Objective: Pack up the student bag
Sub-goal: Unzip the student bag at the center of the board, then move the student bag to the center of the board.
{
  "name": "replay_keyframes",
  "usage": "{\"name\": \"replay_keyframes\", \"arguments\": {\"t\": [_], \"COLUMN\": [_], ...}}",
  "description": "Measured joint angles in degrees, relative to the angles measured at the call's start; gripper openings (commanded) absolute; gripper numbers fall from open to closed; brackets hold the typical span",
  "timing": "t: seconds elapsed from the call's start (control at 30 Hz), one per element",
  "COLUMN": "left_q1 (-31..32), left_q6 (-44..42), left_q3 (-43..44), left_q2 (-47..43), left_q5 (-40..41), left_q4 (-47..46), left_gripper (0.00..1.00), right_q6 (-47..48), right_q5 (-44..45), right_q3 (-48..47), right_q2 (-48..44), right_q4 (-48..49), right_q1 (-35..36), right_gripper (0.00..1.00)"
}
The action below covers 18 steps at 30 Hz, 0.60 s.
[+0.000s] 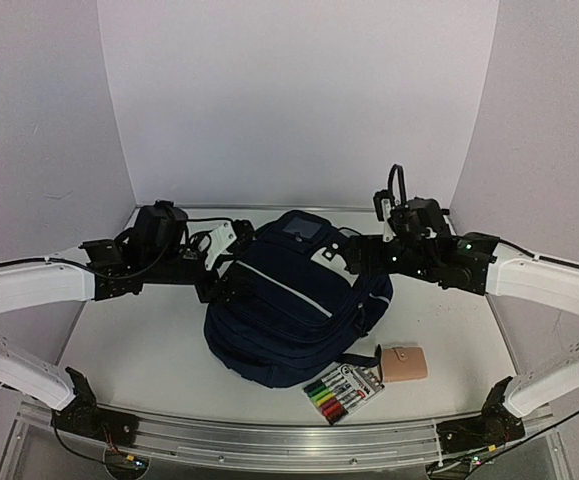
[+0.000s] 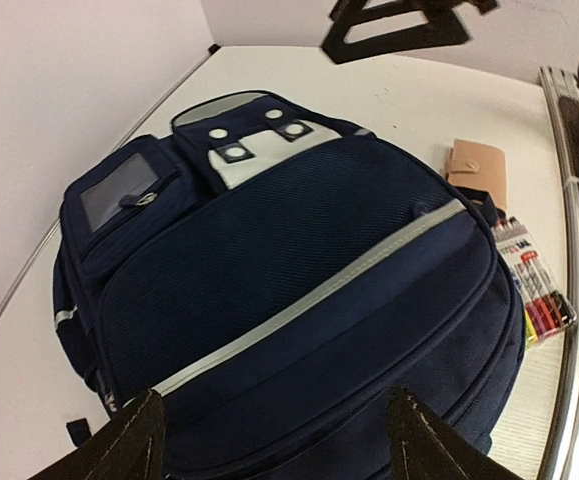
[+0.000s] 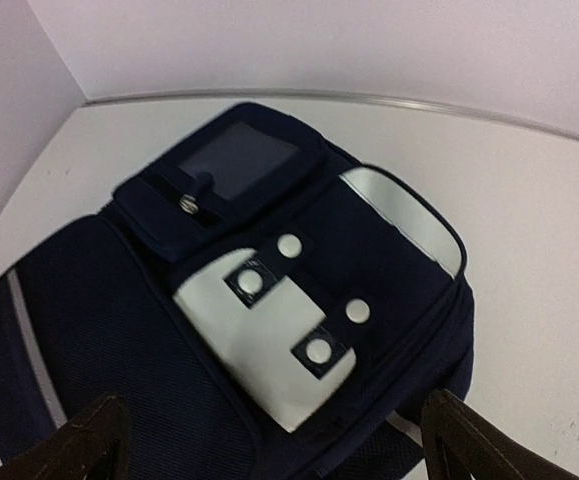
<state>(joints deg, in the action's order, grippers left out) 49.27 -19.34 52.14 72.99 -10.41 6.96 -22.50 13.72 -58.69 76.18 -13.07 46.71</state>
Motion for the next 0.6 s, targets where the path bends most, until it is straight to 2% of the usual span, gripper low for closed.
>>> {"name": "replay_keyframes", "arguments": {"t": [0.37,0.43,0.5,0.6], "left_q1": [10.75,11.77,12.14,12.22], "left_q6": [-12.03,-13.62,-15.01,-16.03], "left_q3": [2.97,2.97,2.97,3.52], "left_q2": [11.35,12.69,13.62,15.01], "left_q5": [13.98,16.15,17.53,19.01], "left_q4": [-0.55,-2.12,-3.98,-5.58], "left_gripper": [0.78,0.67,0.49,0.26], "right_q6": [-9.65,-10.42,-11.03,-12.07], "right_q5": [-6.45,-7.53,-8.57,-9.45], "right_q3": [9.67,10.51,11.26,12.19], "right_q2": [-0.02,-0.02,-0.02,-0.14], "right_q4": [-2.44,-2.51,-2.51,-2.54], "right_q1": [-11.99,-12.06,-12.06,-12.06], "right_gripper": [0.98,0.98,0.98,0.98]}}
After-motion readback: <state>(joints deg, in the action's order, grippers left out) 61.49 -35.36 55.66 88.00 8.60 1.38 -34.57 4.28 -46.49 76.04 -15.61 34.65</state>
